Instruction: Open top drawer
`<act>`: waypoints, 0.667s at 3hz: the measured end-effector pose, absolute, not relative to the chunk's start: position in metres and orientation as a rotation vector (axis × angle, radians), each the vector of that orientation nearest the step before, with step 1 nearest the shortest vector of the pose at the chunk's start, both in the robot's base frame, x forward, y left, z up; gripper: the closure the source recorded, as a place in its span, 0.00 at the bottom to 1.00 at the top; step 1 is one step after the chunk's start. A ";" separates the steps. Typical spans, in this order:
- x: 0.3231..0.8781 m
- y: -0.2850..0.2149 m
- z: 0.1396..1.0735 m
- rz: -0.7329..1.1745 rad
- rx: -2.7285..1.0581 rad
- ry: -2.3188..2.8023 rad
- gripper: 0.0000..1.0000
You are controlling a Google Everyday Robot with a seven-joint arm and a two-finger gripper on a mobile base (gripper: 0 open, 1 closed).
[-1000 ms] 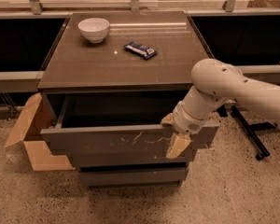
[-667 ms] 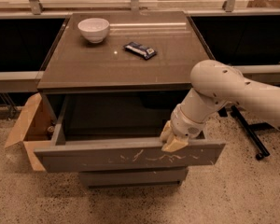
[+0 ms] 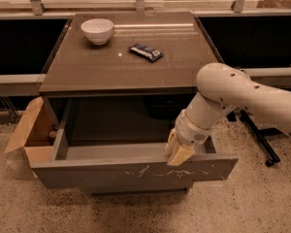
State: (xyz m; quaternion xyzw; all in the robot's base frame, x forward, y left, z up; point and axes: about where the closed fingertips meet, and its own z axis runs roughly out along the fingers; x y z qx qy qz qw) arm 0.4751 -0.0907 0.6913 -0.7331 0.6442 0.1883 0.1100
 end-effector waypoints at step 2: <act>0.478 -0.099 0.707 0.534 -2.149 1.870 0.00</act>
Offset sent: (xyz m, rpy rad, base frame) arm 0.0061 -0.0173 0.0298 0.0214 -0.0493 0.0013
